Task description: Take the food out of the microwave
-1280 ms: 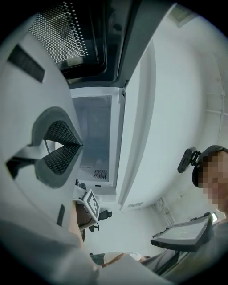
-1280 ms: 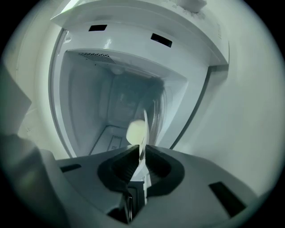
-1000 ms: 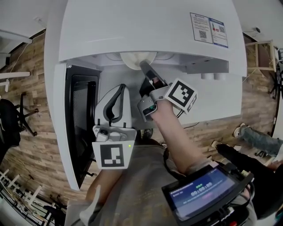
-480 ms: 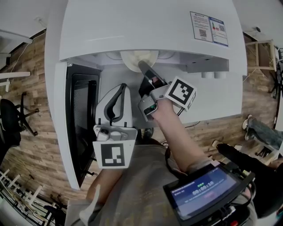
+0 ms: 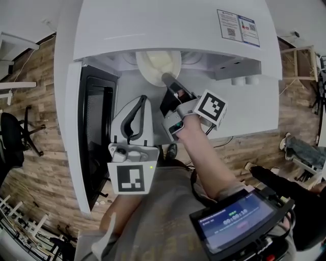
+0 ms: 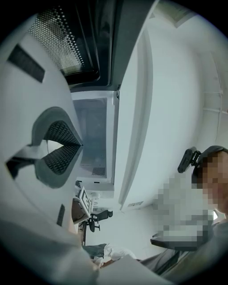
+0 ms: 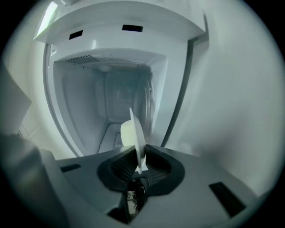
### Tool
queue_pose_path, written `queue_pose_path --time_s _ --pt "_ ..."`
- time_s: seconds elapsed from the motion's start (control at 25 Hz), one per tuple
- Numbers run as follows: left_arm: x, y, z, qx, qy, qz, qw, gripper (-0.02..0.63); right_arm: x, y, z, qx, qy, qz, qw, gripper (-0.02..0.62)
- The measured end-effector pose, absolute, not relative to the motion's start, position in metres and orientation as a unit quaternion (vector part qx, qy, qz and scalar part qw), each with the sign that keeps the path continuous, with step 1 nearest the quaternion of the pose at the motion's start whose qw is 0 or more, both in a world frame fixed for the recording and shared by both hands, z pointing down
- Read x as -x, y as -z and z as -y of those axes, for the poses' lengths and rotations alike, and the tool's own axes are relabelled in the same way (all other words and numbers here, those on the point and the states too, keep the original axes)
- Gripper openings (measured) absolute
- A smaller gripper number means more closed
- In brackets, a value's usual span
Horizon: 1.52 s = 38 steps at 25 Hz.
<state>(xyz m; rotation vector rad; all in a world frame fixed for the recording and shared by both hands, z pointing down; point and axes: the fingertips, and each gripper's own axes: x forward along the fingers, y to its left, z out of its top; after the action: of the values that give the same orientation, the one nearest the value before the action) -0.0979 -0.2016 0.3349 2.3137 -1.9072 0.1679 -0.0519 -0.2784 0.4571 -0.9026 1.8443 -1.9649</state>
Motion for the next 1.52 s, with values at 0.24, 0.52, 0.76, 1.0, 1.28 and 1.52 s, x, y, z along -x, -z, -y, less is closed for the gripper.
queue_pose_path --time_s 0.24,0.52,0.76,1.0,1.28,1.52 --pt "0.095 -0.328 0.186 -0.768 -0.056 0.635 0.062 0.006 0.045 -0.45 0.261 0.308 0.69 -0.635 0.161 0.035" --pt "0.079 -0.314 0.164 -0.773 -0.044 0.631 0.051 0.006 0.028 -0.434 0.234 0.312 0.687 -0.637 0.156 0.031" --pt "0.049 -0.312 0.138 -0.783 -0.042 0.619 0.049 0.006 -0.006 -0.438 0.199 0.329 0.69 -0.627 0.152 0.031" --pt "0.013 -0.31 0.116 -0.803 -0.033 0.594 0.044 0.006 -0.046 -0.447 0.163 0.356 0.685 -0.618 0.151 0.031" --pt "-0.025 -0.315 0.093 -0.822 -0.033 0.566 0.044 0.006 -0.087 -0.461 0.129 0.383 0.681 -0.604 0.157 0.029" --pt "-0.047 -0.317 0.084 -0.835 -0.026 0.548 0.045 0.006 -0.116 -0.471 0.113 0.407 0.68 -0.588 0.163 0.029"
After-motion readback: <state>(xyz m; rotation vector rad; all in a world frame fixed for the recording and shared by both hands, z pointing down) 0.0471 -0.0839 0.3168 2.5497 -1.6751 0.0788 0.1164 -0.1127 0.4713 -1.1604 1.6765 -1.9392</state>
